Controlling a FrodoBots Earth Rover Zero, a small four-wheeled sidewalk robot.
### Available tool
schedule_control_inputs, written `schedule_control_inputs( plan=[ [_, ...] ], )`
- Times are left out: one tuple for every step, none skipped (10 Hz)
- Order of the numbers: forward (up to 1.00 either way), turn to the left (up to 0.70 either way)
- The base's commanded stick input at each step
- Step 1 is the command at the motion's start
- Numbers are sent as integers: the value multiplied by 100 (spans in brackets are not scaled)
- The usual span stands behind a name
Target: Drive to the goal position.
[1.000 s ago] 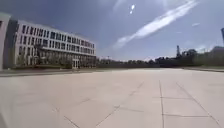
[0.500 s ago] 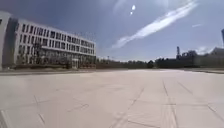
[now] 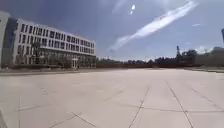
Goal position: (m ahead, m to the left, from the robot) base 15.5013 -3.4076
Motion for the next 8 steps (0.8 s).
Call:
schedule_control_inputs(
  plan=[
    [70, 11],
    [70, 13],
    [70, 2],
    [70, 1],
    [70, 0],
    [70, -1],
    [70, 1],
    [70, -1]
  ],
)
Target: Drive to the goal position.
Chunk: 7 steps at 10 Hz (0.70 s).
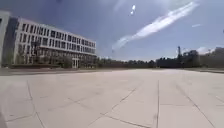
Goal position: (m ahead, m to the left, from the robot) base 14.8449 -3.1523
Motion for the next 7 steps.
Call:
schedule_control_inputs(
  plan=[
    [70, -1],
    [70, -1],
    [70, 1],
    [70, 1],
    [70, 1],
    [70, 1],
    [70, 0]
  ],
)
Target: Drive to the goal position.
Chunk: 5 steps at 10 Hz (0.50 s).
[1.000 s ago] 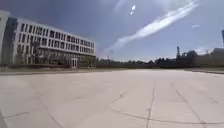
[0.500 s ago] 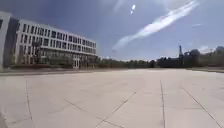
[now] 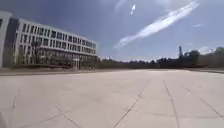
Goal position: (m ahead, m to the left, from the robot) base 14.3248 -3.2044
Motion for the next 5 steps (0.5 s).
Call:
schedule_control_inputs(
  plan=[
    [70, -1],
    [70, -1],
    [70, 1],
    [70, 1],
    [70, 1]
  ],
)
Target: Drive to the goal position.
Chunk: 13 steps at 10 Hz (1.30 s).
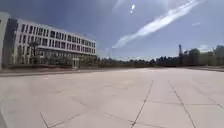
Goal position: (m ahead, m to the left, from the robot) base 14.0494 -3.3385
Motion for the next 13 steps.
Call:
schedule_control_inputs(
  plan=[
    [70, 1],
    [70, -1],
    [70, 0],
    [70, -1],
    [70, 0],
    [70, 1],
    [70, 1],
    [70, 0],
    [70, 1],
    [70, 0],
    [70, -1],
    [70, 0],
    [70, 1]
  ],
)
